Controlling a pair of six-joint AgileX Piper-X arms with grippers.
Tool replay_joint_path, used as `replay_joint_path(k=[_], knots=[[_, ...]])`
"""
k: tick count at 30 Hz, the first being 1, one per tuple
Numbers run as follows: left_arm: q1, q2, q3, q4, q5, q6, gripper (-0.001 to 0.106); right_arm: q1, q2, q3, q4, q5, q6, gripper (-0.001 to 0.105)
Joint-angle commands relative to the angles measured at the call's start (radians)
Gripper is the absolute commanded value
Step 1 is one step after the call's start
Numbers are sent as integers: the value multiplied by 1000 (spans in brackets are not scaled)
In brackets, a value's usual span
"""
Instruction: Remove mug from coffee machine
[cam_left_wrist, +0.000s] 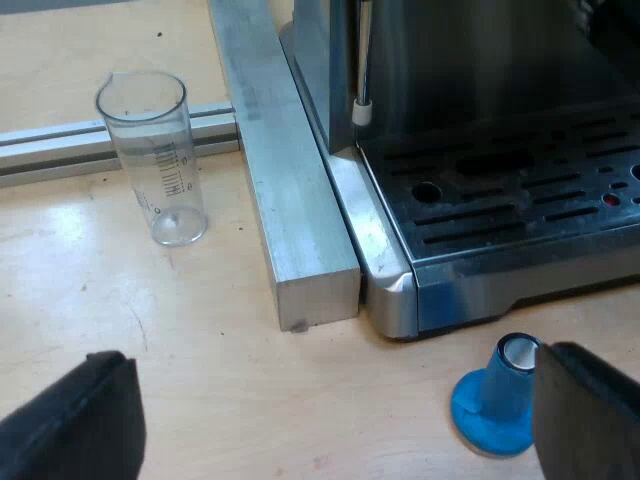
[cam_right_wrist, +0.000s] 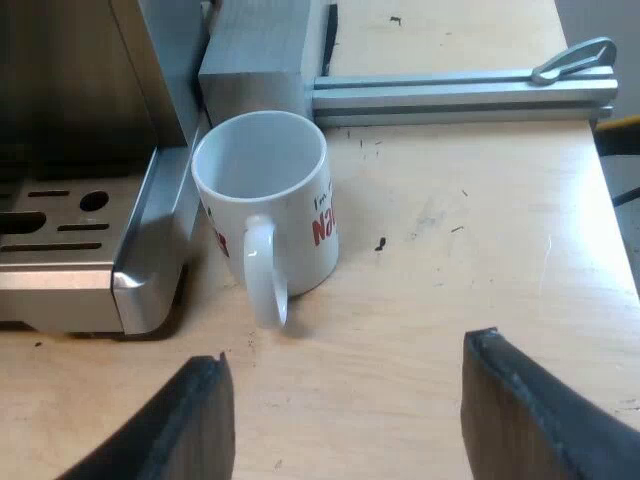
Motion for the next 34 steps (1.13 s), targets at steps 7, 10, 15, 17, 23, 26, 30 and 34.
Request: replay_joint_path(k=[7, 10, 15, 17, 23, 26, 30, 34], knots=[[0, -140, 0, -18, -13, -2, 80, 0, -41, -5, -10, -5, -14, 52], [0, -140, 6, -29, -13, -2, 80, 0, -41, -5, -10, -5, -14, 52], [0, -140, 5, -29, -13, -2, 80, 0, -41, -5, -10, -5, -14, 52], [0, -140, 5, -29, -13, -2, 80, 0, -41, -5, -10, -5, -14, 52], [0, -140, 5, -29, -13, -2, 80, 0, -41, -5, -10, -5, -14, 52], [0, -140, 5, -29, -13, -2, 80, 0, -41, -5, -10, -5, -14, 52], [0, -140, 5, -29, -13, -2, 80, 0, -41, -5, -10, -5, -14, 52], [0, -141, 5, -29, -9, -2, 80, 0, -41, -5, -10, -5, -14, 52]])
